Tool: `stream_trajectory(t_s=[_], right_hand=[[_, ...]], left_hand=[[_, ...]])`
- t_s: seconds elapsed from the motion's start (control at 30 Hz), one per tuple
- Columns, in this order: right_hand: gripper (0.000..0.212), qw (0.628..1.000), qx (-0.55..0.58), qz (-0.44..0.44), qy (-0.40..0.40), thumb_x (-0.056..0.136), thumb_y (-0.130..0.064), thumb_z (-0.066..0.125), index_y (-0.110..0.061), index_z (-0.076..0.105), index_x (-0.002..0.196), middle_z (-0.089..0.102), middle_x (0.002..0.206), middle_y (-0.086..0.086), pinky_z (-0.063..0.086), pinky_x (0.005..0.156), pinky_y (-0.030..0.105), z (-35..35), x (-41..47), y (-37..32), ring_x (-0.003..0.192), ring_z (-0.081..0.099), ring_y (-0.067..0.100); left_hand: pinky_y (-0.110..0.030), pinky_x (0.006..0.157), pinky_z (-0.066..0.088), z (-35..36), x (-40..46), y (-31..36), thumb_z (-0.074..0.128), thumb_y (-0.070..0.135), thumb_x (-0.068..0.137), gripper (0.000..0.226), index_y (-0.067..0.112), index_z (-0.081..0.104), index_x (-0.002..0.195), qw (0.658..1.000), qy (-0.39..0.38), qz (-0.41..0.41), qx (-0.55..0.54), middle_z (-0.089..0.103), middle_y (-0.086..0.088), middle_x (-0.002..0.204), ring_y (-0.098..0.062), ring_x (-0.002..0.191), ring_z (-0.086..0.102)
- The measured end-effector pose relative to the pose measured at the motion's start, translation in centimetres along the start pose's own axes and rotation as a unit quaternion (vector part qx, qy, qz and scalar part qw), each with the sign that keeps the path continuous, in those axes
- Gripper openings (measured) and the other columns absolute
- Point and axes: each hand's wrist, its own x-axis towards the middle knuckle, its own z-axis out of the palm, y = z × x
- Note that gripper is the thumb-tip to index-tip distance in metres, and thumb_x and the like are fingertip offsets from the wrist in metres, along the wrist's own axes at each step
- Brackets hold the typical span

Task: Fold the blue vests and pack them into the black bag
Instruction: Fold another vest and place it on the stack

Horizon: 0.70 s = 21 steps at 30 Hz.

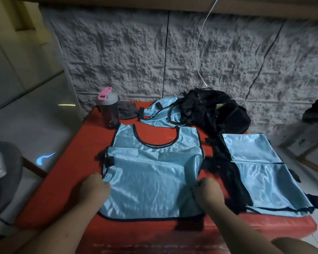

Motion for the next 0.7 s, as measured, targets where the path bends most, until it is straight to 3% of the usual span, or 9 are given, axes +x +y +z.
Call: stream_trajectory(t_s=[0.1,0.17,0.23,0.3,0.37,0.47,0.57,0.7], right_hand=[[0.027,0.985,0.171,0.026,0.001,0.089,-0.022,0.068,-0.014,0.058,0.066,0.067,0.072,0.007,0.044,0.062,0.033,-0.5,-0.4,-0.6,0.07,0.06,0.025],[0.017,0.934,0.351,0.066,-0.018,0.09,-0.01,0.063,-0.005,0.065,0.073,0.07,0.074,0.016,0.055,0.065,0.042,-0.8,-1.0,-1.1,0.07,0.067,0.03],[0.009,0.868,0.482,0.099,-0.068,0.088,0.002,0.06,0.007,0.067,0.085,0.071,0.078,0.023,0.059,0.065,0.048,-1.3,-1.9,-1.5,0.069,0.07,0.036],[0.009,0.826,0.54,0.119,-0.107,0.085,0.01,0.062,0.01,0.065,0.094,0.07,0.079,0.026,0.06,0.068,0.054,-1.8,-2.3,-1.8,0.069,0.068,0.037],[0.025,0.81,0.558,0.132,-0.122,0.08,0.012,0.066,0.011,0.063,0.105,0.072,0.093,0.029,0.057,0.08,0.062,-2.2,-2.1,-1.8,0.079,0.069,0.04],[0.039,0.807,0.558,0.133,-0.138,0.074,0.015,0.067,0.011,0.062,0.112,0.073,0.101,0.029,0.058,0.081,0.057,-2.7,-2.1,-1.5,0.086,0.07,0.042],[0.027,0.83,0.529,0.132,-0.118,0.075,0.02,0.065,0.002,0.066,0.094,0.074,0.083,0.021,0.058,0.064,0.038,-3.1,-1.7,-0.5,0.071,0.07,0.034],[0.025,0.879,0.446,0.158,-0.059,0.071,0.017,0.07,0.01,0.064,0.094,0.064,0.071,0.018,0.049,0.054,0.032,-2.9,-0.5,1.7,0.062,0.062,0.03]], left_hand=[[-0.036,0.076,0.054,-0.4,0.2,0.0,0.063,0.013,0.086,0.011,0.008,0.065,0.095,0.997,0.015,0.007,-0.074,0.072,-0.015,0.092,-0.035,0.088,0.068],[-0.038,0.077,0.056,-0.6,-0.1,0.0,0.063,0.009,0.084,0.005,0.011,0.067,0.087,0.996,0.004,0.001,-0.092,0.073,-0.014,0.086,-0.034,0.083,0.069],[-0.038,0.078,0.056,-0.6,-0.4,-0.1,0.062,0.004,0.082,0.015,0.018,0.063,0.076,0.994,-0.003,-0.006,-0.107,0.072,-0.011,0.086,-0.034,0.084,0.068],[-0.037,0.078,0.056,-0.6,-0.5,-0.2,0.062,0.002,0.081,0.022,0.022,0.058,0.072,0.992,0.001,-0.011,-0.127,0.071,-0.011,0.088,-0.033,0.085,0.067],[-0.036,0.077,0.055,-0.6,-0.2,-0.4,0.061,0.0,0.08,0.021,0.02,0.06,0.076,0.991,0.011,-0.019,-0.135,0.071,-0.011,0.089,-0.033,0.085,0.067],[-0.036,0.078,0.055,-0.6,0.1,-0.8,0.061,-0.002,0.08,0.021,0.016,0.066,0.089,0.988,0.023,-0.033,-0.148,0.071,-0.012,0.094,-0.033,0.087,0.067],[-0.034,0.077,0.053,-0.4,0.2,-1.4,0.061,-0.004,0.08,0.027,0.014,0.068,0.099,0.988,0.031,-0.03,-0.15,0.07,-0.012,0.097,-0.032,0.087,0.066],[-0.031,0.071,0.048,0.0,0.4,-2.3,0.059,-0.006,0.08,0.03,0.013,0.066,0.102,0.986,0.048,-0.03,-0.156,0.069,-0.012,0.092,-0.03,0.08,0.063]])
